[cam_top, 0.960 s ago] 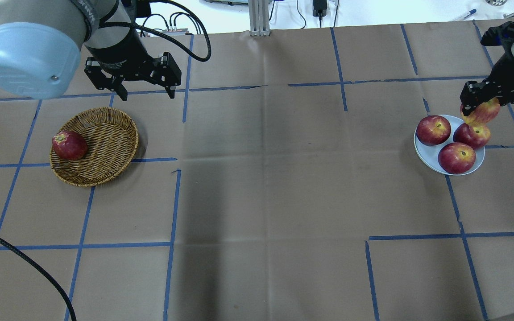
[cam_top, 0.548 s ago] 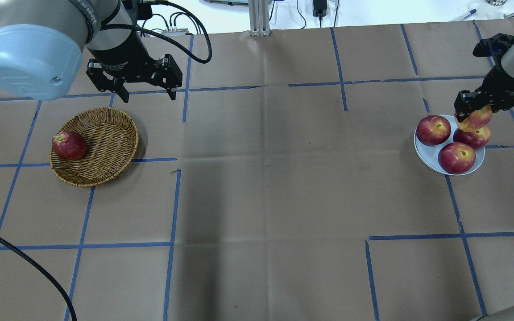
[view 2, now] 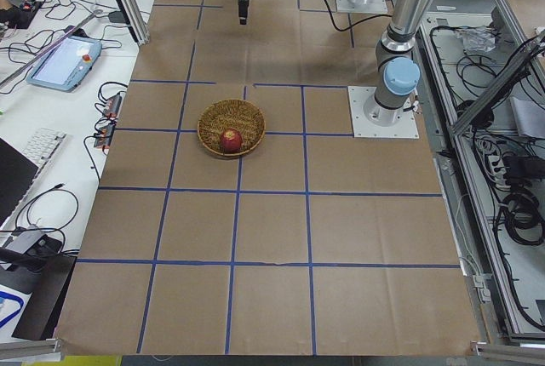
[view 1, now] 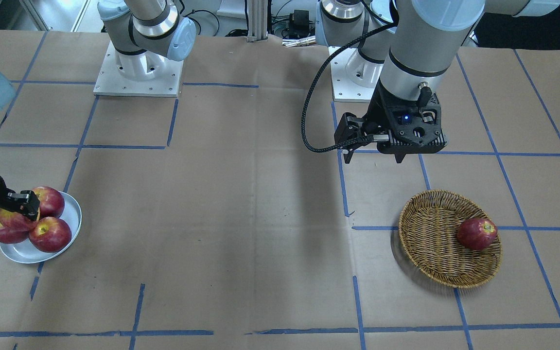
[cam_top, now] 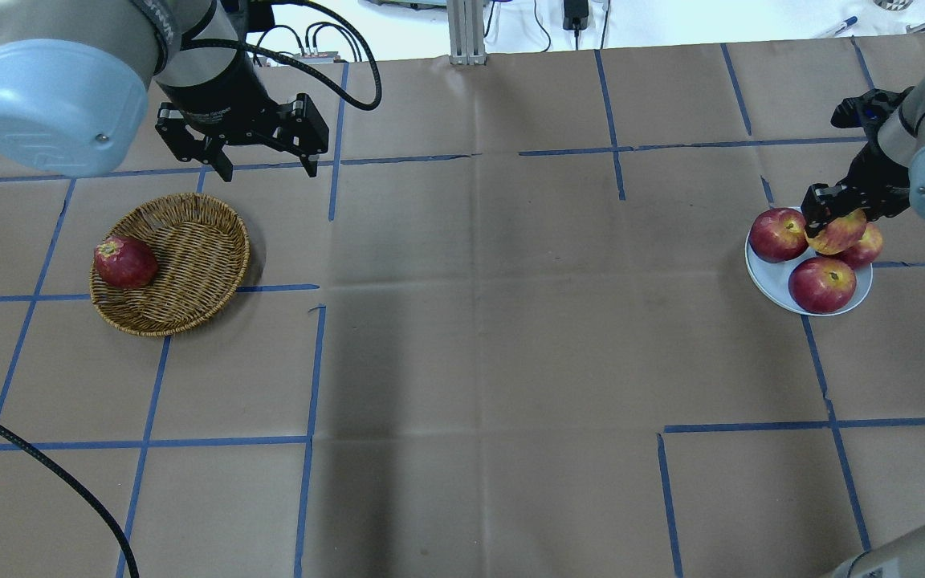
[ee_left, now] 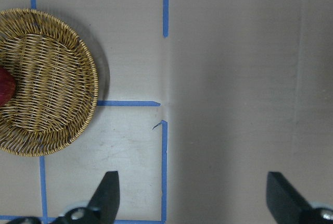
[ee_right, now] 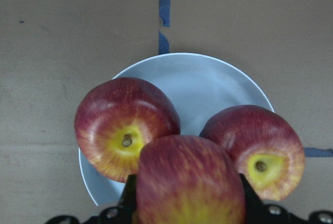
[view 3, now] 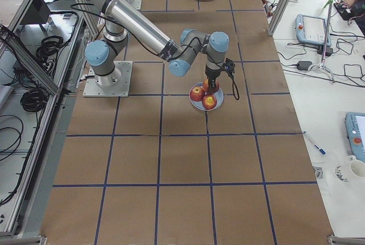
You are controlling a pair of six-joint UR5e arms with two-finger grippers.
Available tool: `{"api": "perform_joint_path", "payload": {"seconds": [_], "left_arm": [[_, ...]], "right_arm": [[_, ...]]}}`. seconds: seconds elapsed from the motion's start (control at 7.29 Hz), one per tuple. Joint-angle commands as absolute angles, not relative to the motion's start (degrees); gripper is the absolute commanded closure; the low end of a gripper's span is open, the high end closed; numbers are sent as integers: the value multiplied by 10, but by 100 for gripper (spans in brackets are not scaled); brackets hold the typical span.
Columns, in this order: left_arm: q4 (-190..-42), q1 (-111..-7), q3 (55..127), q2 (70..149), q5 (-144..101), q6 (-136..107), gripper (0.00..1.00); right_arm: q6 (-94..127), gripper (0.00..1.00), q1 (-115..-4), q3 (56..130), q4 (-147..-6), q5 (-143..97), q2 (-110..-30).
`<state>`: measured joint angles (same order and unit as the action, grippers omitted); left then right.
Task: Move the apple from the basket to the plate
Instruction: 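Open the right gripper to release the apple on the plate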
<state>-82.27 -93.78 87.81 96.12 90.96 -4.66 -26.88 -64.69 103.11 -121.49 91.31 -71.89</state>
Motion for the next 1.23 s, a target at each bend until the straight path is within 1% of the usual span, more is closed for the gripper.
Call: {"api": "perform_joint_path", "payload": {"seconds": [0.0, 0.14, 0.27, 0.55, 0.69, 0.82, 1.1], "left_arm": [[-823, -938, 878, 962, 910, -47, 1], [-823, -937, 878, 963, 908, -47, 1], [-823, -938, 878, 964, 908, -47, 1], [-822, -938, 878, 964, 909, -47, 1], [-822, -938, 878, 964, 910, -47, 1], [-822, -938, 878, 964, 914, -47, 1], [-822, -938, 879, 964, 915, -46, 1]], "right_arm": [[-267, 0, -647, 1025, -1209, 915, -725], [-267, 0, -647, 1019, -1209, 915, -736], [-264, 0, -650, 1002, -1162, 914, -765], [-241, 0, -661, 928, -1002, 910, -818], [-216, 0, -688, 907, -958, 915, -839], [-175, 0, -726, 903, -919, 914, -865], [-83, 0, -806, 901, -884, 914, -899]]}}
